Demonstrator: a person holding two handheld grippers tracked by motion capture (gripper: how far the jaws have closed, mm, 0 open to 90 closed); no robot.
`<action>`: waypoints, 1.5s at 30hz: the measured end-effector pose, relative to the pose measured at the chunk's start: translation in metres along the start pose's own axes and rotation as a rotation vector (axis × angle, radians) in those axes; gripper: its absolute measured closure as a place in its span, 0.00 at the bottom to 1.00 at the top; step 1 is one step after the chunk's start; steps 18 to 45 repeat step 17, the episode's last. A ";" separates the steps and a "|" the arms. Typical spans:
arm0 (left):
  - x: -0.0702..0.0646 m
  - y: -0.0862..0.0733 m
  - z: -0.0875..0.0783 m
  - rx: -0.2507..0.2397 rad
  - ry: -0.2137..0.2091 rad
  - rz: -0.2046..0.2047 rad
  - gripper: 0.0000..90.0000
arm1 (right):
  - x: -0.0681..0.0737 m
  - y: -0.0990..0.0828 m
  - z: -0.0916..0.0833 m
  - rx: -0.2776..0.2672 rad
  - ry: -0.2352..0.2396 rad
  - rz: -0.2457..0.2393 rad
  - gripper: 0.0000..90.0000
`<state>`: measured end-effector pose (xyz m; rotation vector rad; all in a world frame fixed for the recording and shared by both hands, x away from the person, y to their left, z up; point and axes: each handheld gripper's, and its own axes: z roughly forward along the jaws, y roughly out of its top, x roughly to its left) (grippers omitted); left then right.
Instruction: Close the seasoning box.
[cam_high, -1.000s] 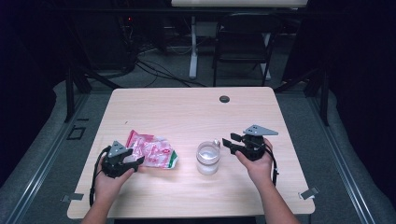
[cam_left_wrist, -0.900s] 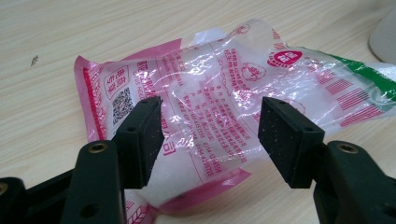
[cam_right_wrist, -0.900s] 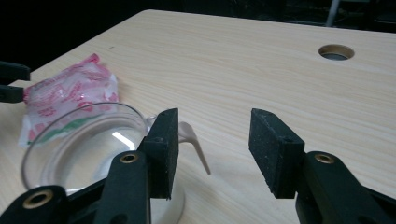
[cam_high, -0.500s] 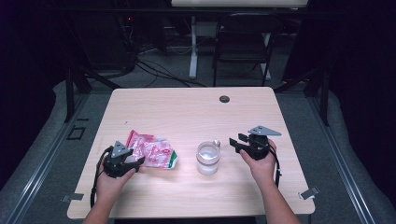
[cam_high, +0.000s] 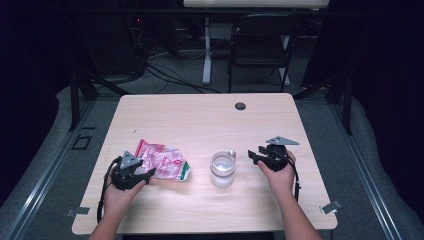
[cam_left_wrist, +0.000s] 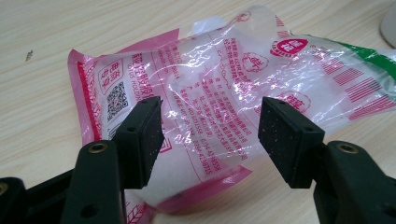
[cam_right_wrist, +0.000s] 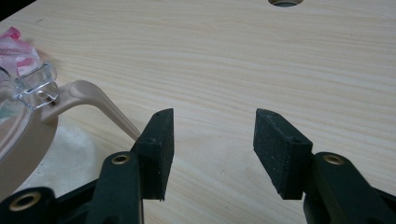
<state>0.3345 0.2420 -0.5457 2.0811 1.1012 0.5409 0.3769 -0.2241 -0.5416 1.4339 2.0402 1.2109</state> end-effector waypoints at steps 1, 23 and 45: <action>0.000 0.000 0.000 0.000 0.002 0.001 0.45 | 0.000 0.000 0.000 0.005 -0.001 -0.004 0.53; 0.002 0.000 -0.004 -0.021 0.006 -0.032 0.44 | 0.001 0.003 -0.004 -0.019 -0.053 -0.032 0.48; 0.002 0.000 -0.004 -0.021 0.006 -0.032 0.44 | 0.001 0.003 -0.004 -0.019 -0.053 -0.032 0.48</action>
